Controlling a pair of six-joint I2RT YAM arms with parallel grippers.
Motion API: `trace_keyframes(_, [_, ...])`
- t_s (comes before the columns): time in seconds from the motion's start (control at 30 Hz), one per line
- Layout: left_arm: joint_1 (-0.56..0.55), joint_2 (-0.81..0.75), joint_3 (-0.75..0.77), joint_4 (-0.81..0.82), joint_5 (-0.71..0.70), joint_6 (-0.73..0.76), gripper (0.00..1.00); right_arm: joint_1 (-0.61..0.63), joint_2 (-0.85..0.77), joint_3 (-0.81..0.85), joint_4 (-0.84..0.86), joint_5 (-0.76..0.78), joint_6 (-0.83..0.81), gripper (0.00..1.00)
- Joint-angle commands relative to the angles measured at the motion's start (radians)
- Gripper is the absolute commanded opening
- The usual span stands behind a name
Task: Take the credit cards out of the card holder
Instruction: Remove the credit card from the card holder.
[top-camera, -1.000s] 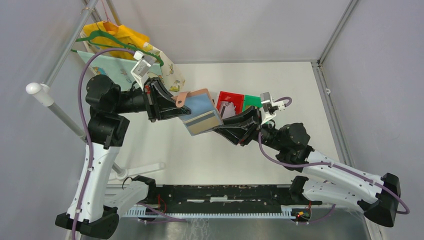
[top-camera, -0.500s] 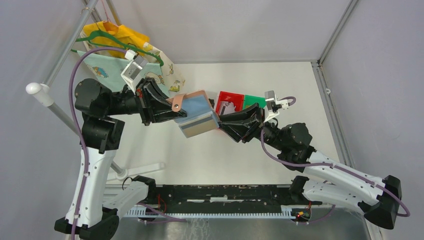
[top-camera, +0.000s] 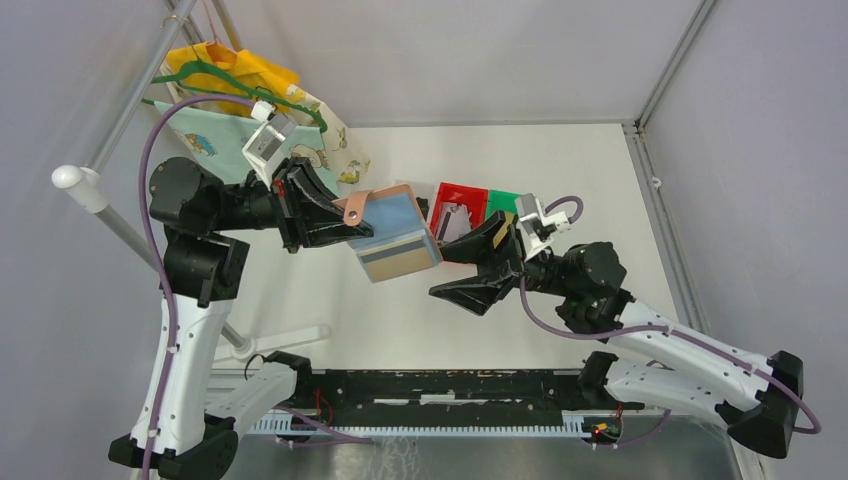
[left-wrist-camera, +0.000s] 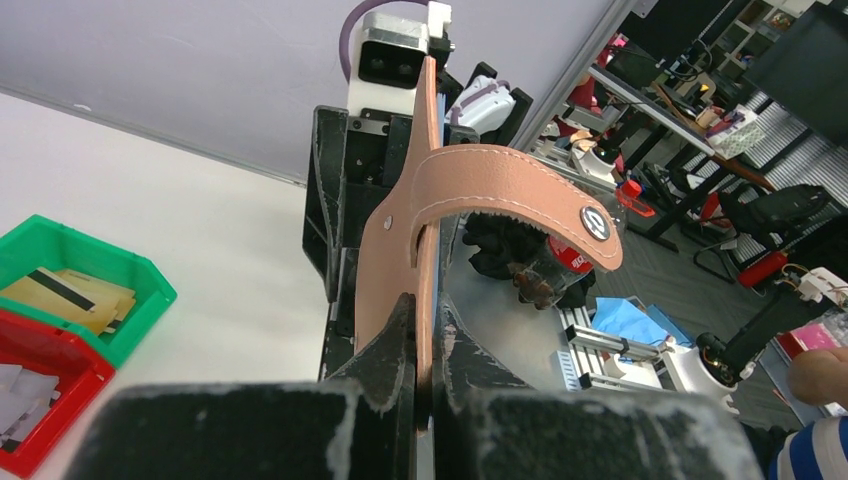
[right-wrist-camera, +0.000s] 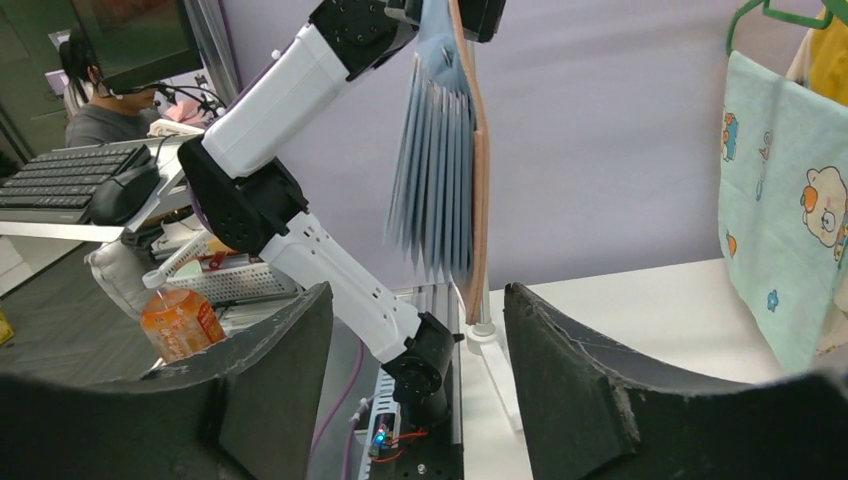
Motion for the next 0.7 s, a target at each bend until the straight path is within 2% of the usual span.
trace_keyframes(0.0, [0.003,-0.009,0.034,0.044,0.004,-0.04,0.02,-0.002,-0.018,0.057,0.038,0.007,-0.01,0.67])
trace_keyframes(0.4, [0.004,-0.014,0.049,0.032,0.01,-0.044,0.02,-0.002,0.014,0.077,0.045,0.108,0.017,0.51])
trace_keyframes(0.67, [0.004,-0.018,0.052,0.037,0.01,-0.055,0.02,-0.002,0.023,0.076,0.066,0.142,0.039,0.5])
